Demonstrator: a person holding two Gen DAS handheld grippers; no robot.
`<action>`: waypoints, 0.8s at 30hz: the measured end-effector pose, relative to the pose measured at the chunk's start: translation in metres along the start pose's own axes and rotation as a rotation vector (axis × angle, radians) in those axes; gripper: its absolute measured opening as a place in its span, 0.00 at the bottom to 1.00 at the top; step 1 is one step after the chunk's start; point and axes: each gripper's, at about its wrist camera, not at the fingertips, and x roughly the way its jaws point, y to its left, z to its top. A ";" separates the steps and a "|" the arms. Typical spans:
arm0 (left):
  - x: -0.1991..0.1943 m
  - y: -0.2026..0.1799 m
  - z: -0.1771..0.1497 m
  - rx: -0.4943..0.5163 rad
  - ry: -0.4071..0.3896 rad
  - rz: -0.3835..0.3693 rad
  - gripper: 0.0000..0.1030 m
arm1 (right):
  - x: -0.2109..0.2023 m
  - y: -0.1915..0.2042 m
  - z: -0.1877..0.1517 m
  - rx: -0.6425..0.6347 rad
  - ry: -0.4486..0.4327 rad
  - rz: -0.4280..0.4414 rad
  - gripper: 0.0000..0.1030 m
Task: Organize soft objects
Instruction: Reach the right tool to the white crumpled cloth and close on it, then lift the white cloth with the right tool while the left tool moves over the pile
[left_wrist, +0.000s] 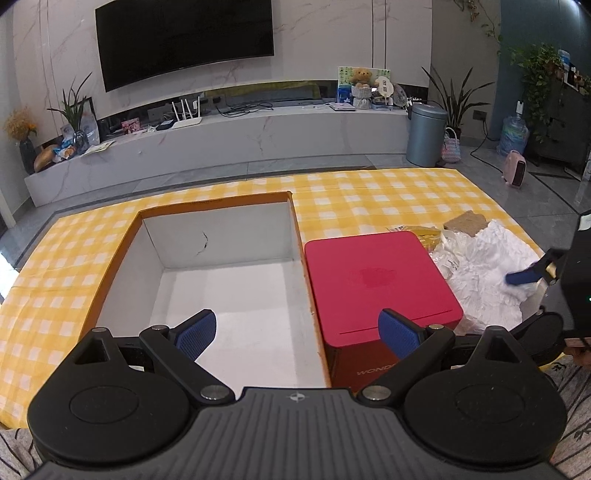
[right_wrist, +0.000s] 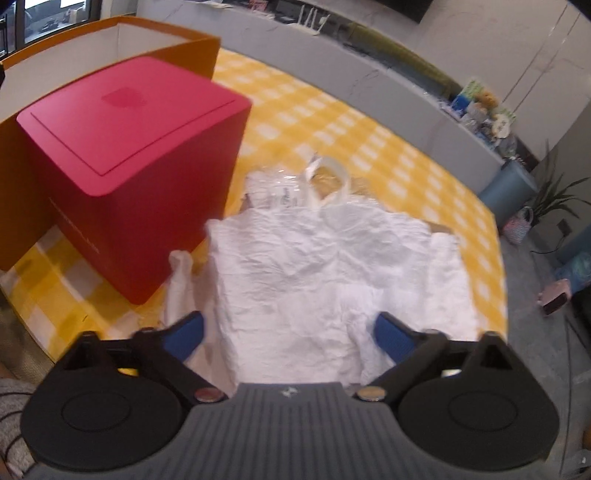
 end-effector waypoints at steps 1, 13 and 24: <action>0.000 0.002 0.000 -0.004 0.000 0.002 1.00 | 0.003 0.000 0.001 0.001 0.014 -0.005 0.75; 0.000 0.014 0.000 -0.025 0.003 0.011 1.00 | -0.028 -0.018 0.003 0.142 -0.008 0.087 0.04; -0.007 0.030 0.001 -0.076 -0.008 0.002 1.00 | -0.085 -0.033 0.016 0.312 -0.134 0.399 0.03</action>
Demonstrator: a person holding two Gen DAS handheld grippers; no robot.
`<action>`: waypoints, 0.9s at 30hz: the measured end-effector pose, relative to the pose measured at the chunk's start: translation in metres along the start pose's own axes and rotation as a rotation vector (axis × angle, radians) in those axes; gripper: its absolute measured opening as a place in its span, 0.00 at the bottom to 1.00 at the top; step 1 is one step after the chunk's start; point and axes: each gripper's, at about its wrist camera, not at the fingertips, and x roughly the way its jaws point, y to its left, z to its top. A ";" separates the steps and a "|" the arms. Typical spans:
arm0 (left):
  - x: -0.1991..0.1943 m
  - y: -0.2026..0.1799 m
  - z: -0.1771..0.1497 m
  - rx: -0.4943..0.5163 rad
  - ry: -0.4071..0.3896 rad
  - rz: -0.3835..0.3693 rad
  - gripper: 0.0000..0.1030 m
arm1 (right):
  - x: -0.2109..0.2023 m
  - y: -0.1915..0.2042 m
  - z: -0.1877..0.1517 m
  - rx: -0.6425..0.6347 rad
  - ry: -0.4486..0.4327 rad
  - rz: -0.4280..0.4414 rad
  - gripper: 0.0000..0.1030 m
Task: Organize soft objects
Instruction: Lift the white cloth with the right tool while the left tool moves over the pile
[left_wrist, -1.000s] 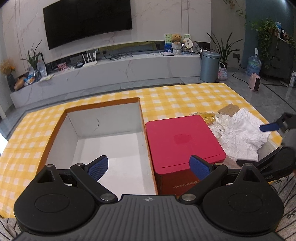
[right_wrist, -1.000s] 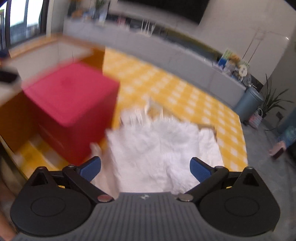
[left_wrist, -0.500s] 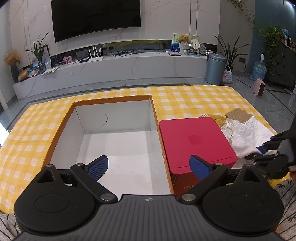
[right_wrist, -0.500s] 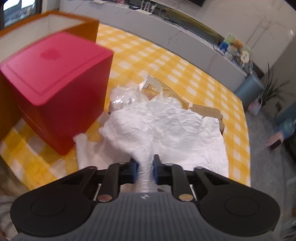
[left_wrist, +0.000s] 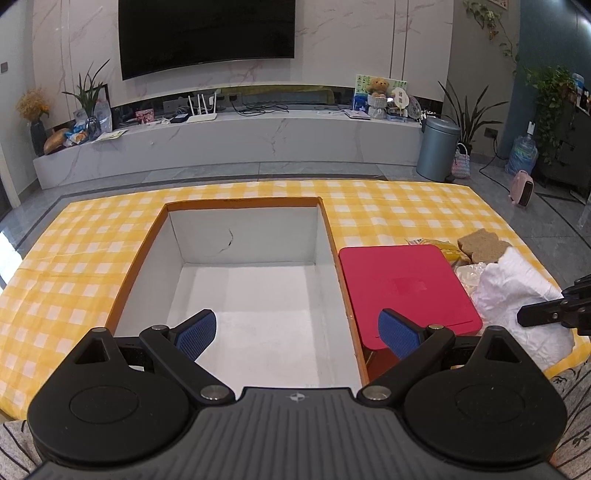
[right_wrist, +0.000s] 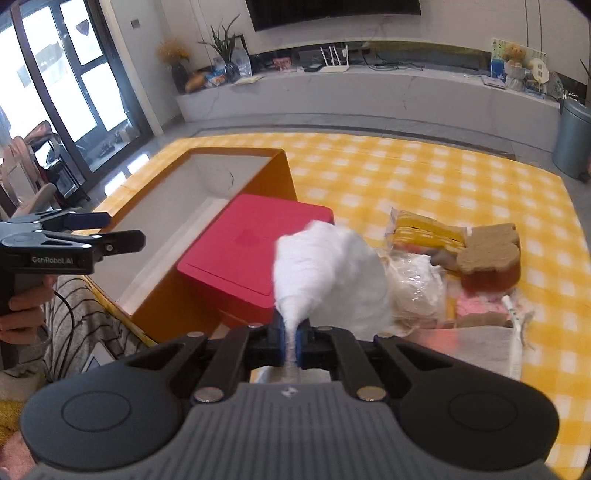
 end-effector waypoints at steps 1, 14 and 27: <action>0.000 0.001 0.000 -0.003 0.003 0.002 1.00 | 0.007 0.000 0.000 -0.023 0.028 -0.065 0.04; 0.011 -0.001 -0.003 0.015 0.044 0.010 1.00 | 0.074 -0.009 -0.019 -0.002 0.184 -0.130 0.90; 0.007 0.005 -0.003 0.013 0.057 0.014 1.00 | 0.102 0.039 -0.018 -0.006 0.229 -0.307 0.91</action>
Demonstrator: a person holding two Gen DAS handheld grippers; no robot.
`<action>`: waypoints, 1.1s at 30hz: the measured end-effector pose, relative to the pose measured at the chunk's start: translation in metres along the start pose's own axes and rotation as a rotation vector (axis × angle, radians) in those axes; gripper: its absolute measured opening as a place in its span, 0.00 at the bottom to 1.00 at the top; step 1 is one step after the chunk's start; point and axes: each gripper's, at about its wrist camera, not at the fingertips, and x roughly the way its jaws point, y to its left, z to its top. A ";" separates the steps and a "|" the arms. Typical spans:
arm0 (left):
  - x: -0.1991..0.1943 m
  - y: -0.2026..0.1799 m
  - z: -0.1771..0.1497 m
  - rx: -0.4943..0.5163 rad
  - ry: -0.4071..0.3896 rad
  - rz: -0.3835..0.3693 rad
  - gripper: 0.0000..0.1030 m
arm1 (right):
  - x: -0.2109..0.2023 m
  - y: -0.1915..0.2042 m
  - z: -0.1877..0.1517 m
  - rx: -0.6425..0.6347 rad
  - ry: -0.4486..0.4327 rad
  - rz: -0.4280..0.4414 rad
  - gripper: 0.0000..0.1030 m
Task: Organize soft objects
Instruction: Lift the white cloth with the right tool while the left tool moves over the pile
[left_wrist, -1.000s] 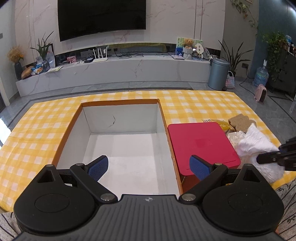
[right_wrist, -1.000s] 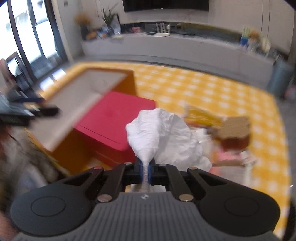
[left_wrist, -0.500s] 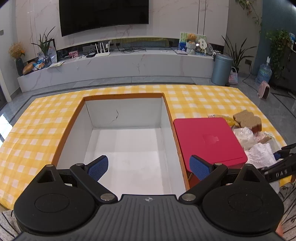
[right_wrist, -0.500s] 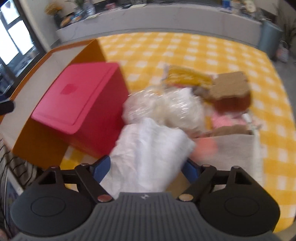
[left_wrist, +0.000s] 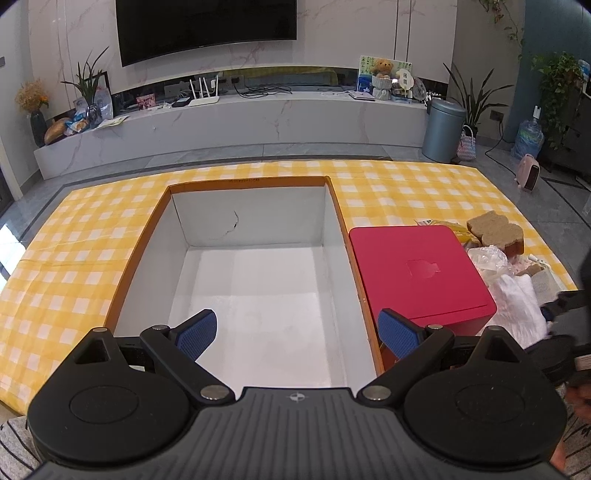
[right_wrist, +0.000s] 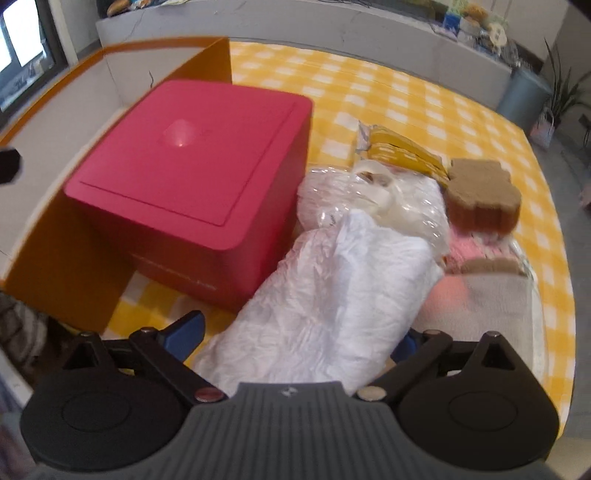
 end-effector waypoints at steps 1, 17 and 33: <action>-0.001 0.001 0.000 0.001 -0.004 0.001 1.00 | 0.004 0.002 0.000 -0.004 0.002 -0.009 0.84; -0.009 0.005 0.001 -0.017 -0.017 -0.044 1.00 | -0.082 -0.032 -0.019 0.104 -0.213 0.055 0.16; -0.002 -0.070 0.053 0.127 0.021 -0.198 1.00 | -0.104 -0.104 -0.057 0.550 -0.573 -0.003 0.16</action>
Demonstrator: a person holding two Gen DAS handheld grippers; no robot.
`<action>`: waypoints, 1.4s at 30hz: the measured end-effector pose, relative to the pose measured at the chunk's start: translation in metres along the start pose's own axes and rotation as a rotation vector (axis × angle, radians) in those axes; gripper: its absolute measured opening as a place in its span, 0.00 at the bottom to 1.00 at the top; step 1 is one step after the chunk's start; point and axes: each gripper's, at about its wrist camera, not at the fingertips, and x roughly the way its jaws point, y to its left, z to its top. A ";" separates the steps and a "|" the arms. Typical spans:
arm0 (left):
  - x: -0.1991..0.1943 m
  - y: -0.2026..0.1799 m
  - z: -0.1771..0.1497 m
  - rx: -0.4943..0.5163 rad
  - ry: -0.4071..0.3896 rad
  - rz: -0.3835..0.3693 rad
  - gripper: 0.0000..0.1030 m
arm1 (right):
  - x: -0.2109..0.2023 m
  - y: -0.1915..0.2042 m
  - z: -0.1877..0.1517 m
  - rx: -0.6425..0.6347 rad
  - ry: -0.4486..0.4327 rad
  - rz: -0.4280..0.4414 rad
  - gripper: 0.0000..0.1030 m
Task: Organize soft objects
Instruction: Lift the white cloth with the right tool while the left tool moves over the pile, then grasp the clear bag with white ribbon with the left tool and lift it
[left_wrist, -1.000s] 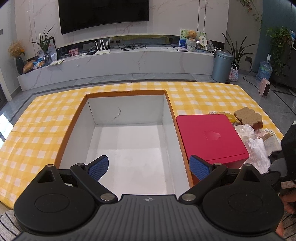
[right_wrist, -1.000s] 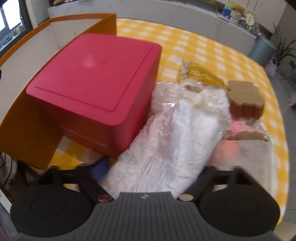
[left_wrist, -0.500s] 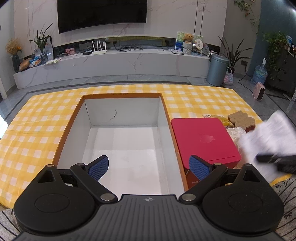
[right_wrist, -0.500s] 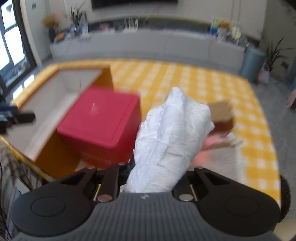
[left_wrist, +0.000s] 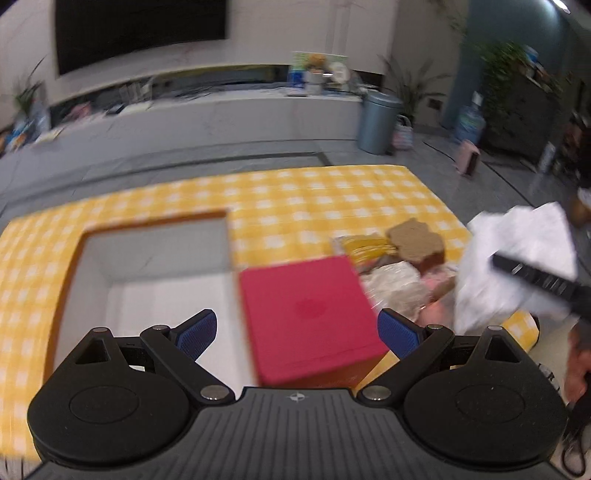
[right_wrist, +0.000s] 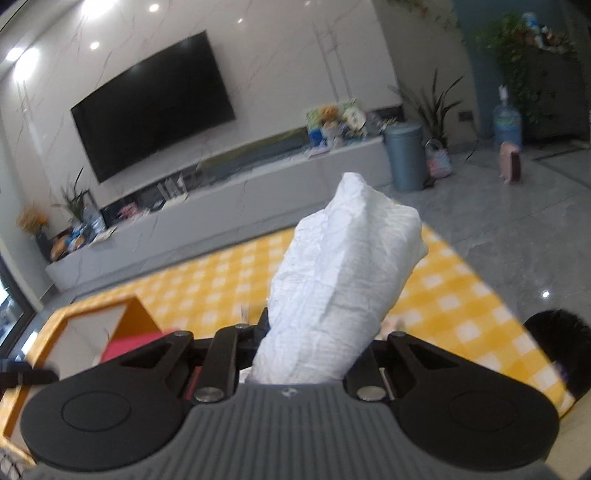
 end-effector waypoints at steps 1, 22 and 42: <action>0.007 -0.012 0.007 0.058 -0.007 -0.017 1.00 | 0.003 -0.005 -0.002 0.018 0.007 0.018 0.16; 0.169 -0.137 0.013 0.811 0.406 -0.090 1.00 | 0.005 -0.060 -0.010 0.140 -0.006 0.091 0.16; 0.209 -0.146 0.008 0.825 0.466 -0.027 0.85 | 0.005 -0.070 -0.013 0.190 -0.011 0.084 0.16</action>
